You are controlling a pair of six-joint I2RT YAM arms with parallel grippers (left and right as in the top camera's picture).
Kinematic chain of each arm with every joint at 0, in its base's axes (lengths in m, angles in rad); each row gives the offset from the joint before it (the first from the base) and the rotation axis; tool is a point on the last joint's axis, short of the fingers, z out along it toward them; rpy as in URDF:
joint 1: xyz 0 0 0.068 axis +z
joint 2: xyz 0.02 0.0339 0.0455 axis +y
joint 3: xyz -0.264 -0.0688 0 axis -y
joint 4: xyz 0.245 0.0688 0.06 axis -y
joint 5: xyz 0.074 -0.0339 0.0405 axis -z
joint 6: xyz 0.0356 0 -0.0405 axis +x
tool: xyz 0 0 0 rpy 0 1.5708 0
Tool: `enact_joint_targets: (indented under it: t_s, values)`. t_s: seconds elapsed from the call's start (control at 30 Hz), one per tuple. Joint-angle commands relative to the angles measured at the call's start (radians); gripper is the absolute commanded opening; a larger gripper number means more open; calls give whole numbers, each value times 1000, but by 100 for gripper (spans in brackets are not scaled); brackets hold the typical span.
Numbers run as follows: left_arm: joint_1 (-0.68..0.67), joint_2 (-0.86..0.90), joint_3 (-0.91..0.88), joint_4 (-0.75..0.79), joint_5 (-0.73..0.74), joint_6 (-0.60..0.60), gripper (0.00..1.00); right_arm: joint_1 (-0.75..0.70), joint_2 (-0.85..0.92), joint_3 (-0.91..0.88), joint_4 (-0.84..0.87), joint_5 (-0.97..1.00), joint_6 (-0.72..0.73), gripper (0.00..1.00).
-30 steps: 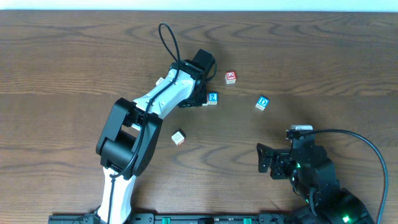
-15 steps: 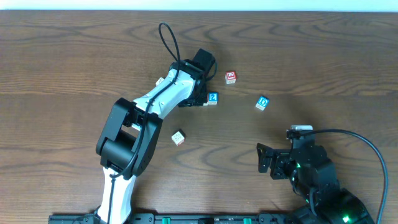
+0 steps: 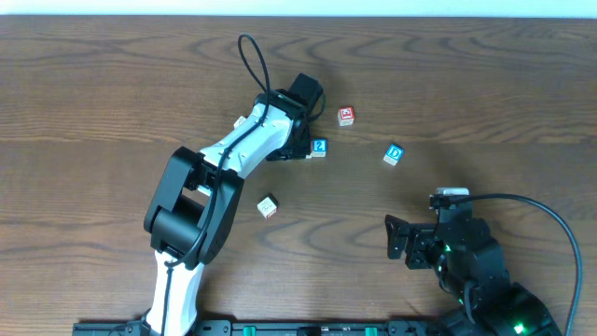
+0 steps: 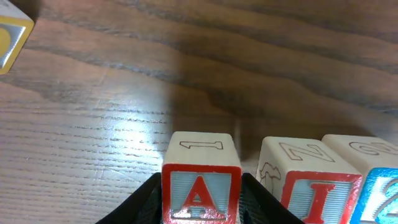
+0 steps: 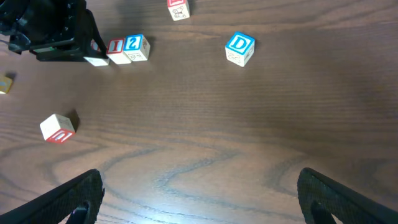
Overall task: Spell out Ai2
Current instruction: 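Set 'A' block down beside 'I' and open left gripper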
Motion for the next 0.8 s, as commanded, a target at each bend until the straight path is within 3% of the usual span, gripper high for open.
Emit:
enact_joint_targets:
  t_s: [0.0,0.77]
  values:
    - [-3,6,8,2,-6,3,39,-5,-2,-1,-1,0,8,99]
    - [-3,6,8,32,-32,3,39,-5,-2,-1,0,0,8,99]
